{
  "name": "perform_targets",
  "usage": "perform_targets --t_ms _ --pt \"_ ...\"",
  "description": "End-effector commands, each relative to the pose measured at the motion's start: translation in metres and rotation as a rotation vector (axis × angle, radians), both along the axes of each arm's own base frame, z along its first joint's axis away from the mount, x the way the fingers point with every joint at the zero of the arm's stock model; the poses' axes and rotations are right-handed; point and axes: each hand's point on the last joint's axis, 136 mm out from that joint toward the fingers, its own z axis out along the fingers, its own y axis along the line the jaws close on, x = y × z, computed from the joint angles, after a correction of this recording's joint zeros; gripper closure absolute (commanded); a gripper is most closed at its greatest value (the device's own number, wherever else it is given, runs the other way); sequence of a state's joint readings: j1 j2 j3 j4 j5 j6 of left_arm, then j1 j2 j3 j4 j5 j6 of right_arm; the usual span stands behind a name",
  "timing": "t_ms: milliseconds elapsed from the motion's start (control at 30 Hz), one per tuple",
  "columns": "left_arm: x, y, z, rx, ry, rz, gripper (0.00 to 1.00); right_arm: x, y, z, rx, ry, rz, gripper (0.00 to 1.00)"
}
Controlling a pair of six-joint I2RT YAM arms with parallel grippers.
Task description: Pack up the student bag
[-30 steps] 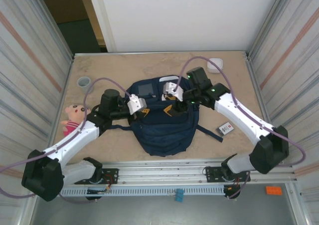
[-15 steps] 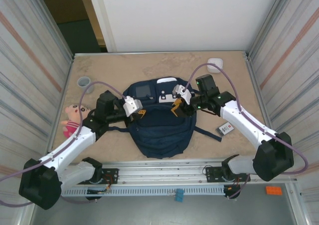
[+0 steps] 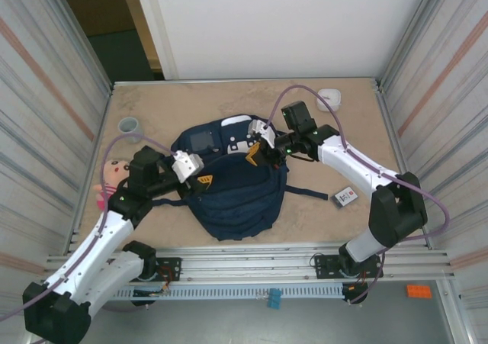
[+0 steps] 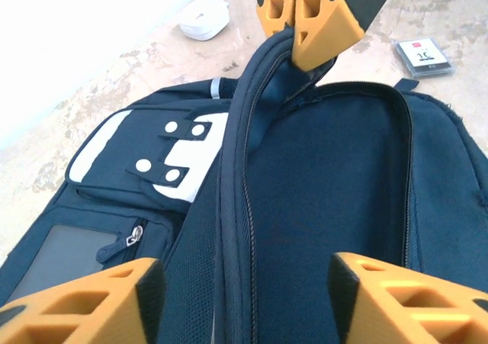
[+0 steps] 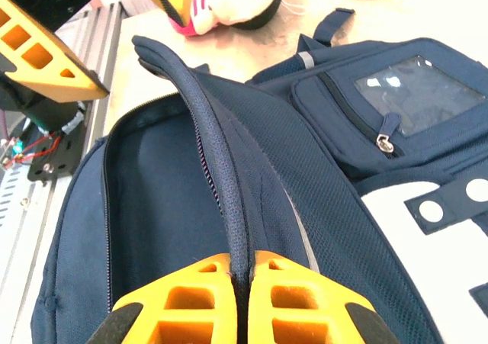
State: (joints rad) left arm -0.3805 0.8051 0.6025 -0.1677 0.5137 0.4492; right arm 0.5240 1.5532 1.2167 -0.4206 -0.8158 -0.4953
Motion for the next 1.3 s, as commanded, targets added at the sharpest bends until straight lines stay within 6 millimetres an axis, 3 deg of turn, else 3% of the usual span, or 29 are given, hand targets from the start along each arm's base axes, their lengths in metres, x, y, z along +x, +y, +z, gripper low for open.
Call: perform_targets --t_ms 0,200,467,700,767,833,900,1000,1067,1167,1267 --pt "0.005 -0.007 0.024 -0.006 -0.023 -0.04 0.33 -0.002 0.007 0.014 0.018 -0.059 0.076 1.0" --pt "0.009 -0.041 0.04 -0.026 0.056 -0.226 0.32 -0.004 0.01 0.015 0.005 -0.072 0.091 1.0" --pt "0.015 -0.065 0.027 0.056 0.128 -0.303 0.41 -0.006 0.011 0.017 0.004 -0.066 0.095 1.0" --pt "0.032 -0.055 0.004 0.148 0.124 -0.201 0.65 -0.004 0.012 0.025 0.02 -0.074 0.095 0.98" --pt "0.034 -0.052 0.002 0.165 0.112 -0.176 0.8 -0.005 0.012 0.029 0.027 -0.08 0.092 0.96" --pt "0.036 -0.051 0.006 0.155 0.097 -0.159 0.96 -0.005 0.01 0.037 0.036 -0.075 0.073 0.92" --pt "0.039 -0.049 0.01 0.137 0.08 -0.125 1.0 -0.001 0.004 0.046 0.058 -0.043 0.014 0.79" --pt "0.043 -0.045 0.016 0.111 0.067 -0.072 1.0 0.019 -0.017 0.059 0.073 0.004 -0.195 0.57" --pt "0.046 -0.043 0.019 0.096 0.069 -0.038 1.0 0.038 -0.041 0.067 0.052 0.039 -0.398 0.45" --pt "0.048 -0.04 0.022 0.079 0.081 0.001 1.0 0.056 -0.088 0.082 0.028 0.14 -0.686 0.35" --pt "0.05 -0.038 0.026 0.06 0.087 0.027 1.0 0.06 -0.139 0.084 0.015 0.304 -0.929 0.32"
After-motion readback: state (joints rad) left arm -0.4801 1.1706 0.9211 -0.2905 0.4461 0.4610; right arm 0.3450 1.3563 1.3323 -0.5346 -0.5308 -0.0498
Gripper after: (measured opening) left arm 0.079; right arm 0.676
